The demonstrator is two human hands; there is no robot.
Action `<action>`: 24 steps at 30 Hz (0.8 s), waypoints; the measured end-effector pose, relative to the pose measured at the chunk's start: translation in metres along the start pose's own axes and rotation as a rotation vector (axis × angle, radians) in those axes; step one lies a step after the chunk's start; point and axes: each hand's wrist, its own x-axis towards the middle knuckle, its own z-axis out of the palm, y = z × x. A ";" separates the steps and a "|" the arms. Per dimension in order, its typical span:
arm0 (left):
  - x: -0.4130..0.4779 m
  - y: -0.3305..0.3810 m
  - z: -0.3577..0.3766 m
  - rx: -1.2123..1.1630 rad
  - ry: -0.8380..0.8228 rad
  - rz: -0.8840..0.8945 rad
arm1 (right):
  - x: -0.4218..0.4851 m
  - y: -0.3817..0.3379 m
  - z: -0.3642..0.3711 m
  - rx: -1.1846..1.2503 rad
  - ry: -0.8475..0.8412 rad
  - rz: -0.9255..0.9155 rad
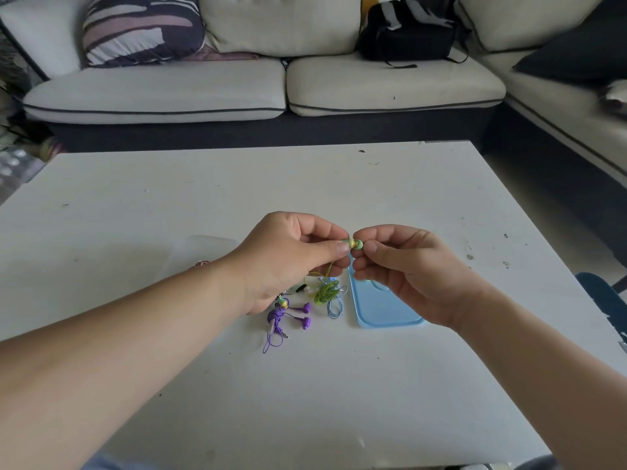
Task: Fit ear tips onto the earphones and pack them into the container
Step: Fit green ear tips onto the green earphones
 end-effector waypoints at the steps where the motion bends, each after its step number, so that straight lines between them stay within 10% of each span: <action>1: 0.000 0.000 0.000 0.002 -0.013 -0.002 | 0.000 0.000 0.000 0.007 -0.008 0.004; 24: -0.009 0.003 -0.006 0.198 -0.072 0.053 | -0.003 0.005 -0.002 -0.125 -0.064 0.065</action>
